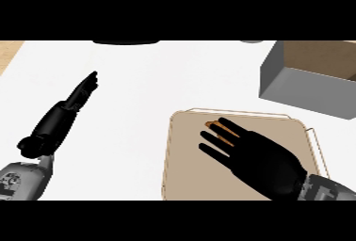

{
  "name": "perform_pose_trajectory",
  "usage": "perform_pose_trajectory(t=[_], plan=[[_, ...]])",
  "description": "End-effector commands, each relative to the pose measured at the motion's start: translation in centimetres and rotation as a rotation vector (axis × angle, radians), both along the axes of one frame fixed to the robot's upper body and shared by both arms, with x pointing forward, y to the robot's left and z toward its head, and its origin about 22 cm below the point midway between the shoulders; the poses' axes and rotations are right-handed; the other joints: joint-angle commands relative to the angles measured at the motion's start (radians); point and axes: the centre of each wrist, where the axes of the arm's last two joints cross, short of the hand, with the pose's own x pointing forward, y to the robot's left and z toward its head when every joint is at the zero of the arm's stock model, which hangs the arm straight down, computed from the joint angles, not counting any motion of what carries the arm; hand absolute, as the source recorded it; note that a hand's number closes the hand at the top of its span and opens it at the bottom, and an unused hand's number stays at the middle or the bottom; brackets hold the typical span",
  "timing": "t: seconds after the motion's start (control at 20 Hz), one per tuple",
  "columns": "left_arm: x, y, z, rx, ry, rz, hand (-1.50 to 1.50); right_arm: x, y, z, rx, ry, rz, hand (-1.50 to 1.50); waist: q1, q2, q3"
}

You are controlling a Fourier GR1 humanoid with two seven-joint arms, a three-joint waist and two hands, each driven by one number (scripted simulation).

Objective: Pick the croissant from the tray and place it in the cardboard box

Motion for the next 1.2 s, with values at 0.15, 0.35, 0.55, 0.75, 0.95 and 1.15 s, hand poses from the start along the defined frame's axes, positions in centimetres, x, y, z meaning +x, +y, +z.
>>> perform_pose_trajectory(t=[0.15,0.35,0.55,0.75,0.95,1.15], plan=[[0.3,1.0,1.1,0.007,0.003,-0.001,0.0,0.2,1.0,-1.3,-0.032,-0.049,-0.032,-1.5,0.0,-0.001,0.0],[-0.4,1.0,-0.5,0.017,-0.001,0.002,0.0,3.1,1.3,-2.4,-0.062,-0.044,-0.055,-1.5,0.005,0.001,0.0],[1.1,0.6,0.2,-0.002,-0.005,0.004,0.0,2.0,0.6,-3.7,-0.064,-0.034,-0.019,-1.5,-0.001,0.0,0.0],[0.0,-1.2,0.9,0.006,0.013,0.006,0.0,2.5,0.5,-4.3,-0.028,0.006,-0.017,-1.5,0.0,-0.001,0.0],[-0.3,-0.2,0.6,-0.014,0.01,-0.008,0.0,3.9,-0.3,-6.1,-0.053,-0.009,-0.036,-1.5,0.001,0.0,0.0],[-1.3,-1.5,1.0,0.004,-0.009,0.015,0.0,3.7,-0.1,-6.3,-0.097,-0.054,-0.066,-1.5,0.002,-0.001,0.0]])
